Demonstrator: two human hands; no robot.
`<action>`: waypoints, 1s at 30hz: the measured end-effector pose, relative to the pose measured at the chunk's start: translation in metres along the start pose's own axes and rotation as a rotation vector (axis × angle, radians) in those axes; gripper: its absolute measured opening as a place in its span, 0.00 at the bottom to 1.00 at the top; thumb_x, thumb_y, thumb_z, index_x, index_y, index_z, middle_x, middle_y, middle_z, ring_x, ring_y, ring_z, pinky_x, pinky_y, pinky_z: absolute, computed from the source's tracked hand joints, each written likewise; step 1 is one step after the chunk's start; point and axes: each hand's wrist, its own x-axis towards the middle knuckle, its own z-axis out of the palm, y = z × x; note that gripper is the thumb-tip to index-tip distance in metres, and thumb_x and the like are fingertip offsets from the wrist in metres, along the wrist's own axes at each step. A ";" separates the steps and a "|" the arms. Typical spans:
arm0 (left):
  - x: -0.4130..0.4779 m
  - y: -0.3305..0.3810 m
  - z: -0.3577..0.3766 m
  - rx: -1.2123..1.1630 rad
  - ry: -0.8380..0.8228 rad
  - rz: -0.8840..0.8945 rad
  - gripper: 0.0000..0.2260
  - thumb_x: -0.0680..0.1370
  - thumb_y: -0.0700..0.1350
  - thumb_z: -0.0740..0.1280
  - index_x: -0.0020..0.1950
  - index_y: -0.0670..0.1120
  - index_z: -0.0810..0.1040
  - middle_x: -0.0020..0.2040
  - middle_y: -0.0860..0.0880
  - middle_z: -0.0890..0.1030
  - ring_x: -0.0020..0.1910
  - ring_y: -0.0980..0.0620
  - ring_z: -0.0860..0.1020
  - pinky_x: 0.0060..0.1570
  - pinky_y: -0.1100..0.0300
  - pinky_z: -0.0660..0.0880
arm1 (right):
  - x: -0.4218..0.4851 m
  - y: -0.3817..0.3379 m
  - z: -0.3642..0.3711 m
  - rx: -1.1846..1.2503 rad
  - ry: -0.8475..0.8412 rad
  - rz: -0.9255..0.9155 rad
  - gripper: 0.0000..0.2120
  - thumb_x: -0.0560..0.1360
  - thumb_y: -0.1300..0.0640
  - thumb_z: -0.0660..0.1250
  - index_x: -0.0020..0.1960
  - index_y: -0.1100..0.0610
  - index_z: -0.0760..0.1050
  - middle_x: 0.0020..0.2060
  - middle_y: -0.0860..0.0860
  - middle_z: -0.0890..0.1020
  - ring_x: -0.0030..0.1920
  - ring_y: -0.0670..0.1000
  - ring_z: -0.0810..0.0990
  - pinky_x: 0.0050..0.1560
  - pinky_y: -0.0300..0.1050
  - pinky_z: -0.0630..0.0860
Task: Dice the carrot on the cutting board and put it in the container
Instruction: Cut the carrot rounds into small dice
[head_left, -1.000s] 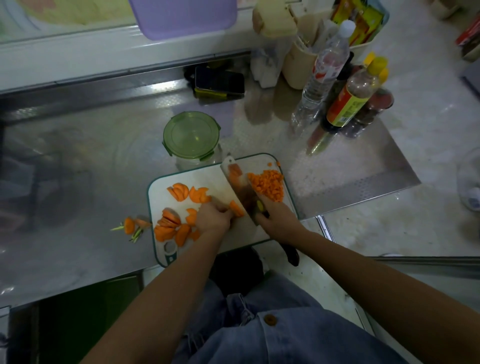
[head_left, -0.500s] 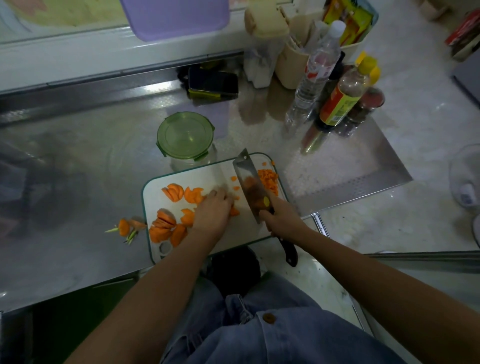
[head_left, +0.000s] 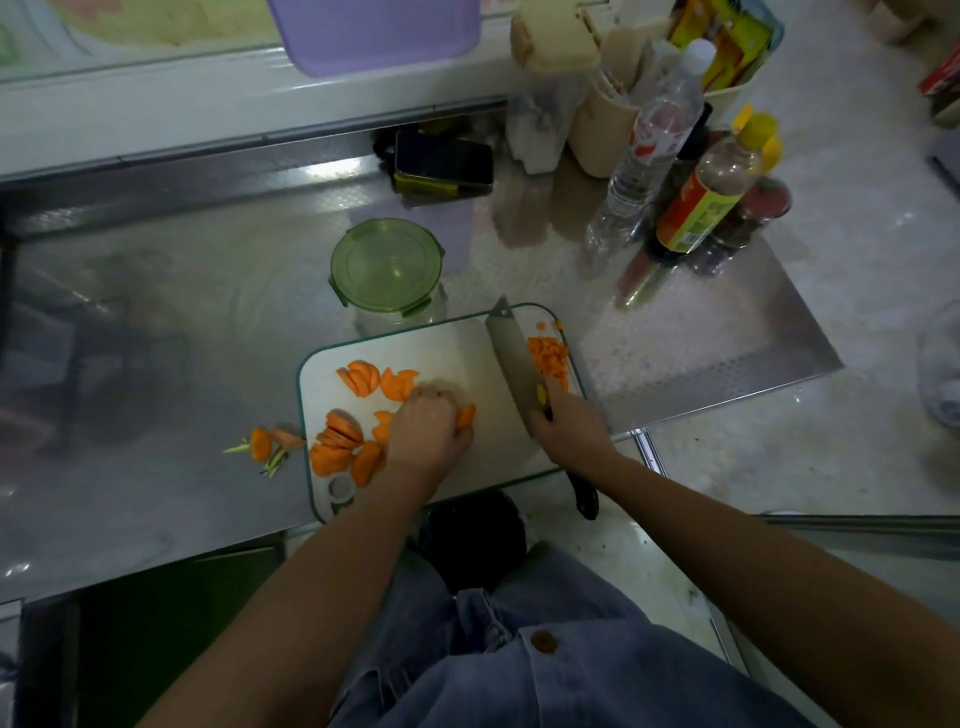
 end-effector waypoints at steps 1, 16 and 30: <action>0.002 0.002 0.001 -0.025 -0.003 -0.005 0.16 0.79 0.54 0.60 0.49 0.41 0.76 0.51 0.41 0.76 0.52 0.42 0.75 0.45 0.52 0.71 | 0.000 0.001 -0.003 0.024 0.004 0.012 0.26 0.78 0.57 0.60 0.74 0.56 0.58 0.37 0.56 0.77 0.38 0.59 0.77 0.38 0.48 0.73; -0.002 0.002 0.013 -0.237 0.057 -0.064 0.08 0.74 0.44 0.68 0.51 0.44 0.78 0.52 0.44 0.77 0.48 0.44 0.77 0.44 0.53 0.71 | -0.013 -0.021 -0.010 -0.204 -0.071 -0.239 0.20 0.77 0.57 0.59 0.69 0.53 0.64 0.46 0.57 0.79 0.46 0.60 0.77 0.39 0.46 0.70; 0.000 0.004 0.018 -0.286 0.100 -0.127 0.10 0.75 0.43 0.66 0.52 0.47 0.84 0.50 0.44 0.81 0.49 0.44 0.77 0.44 0.55 0.71 | -0.009 -0.017 0.009 -0.197 -0.063 -0.177 0.13 0.76 0.58 0.61 0.60 0.59 0.70 0.43 0.59 0.78 0.43 0.62 0.77 0.38 0.50 0.73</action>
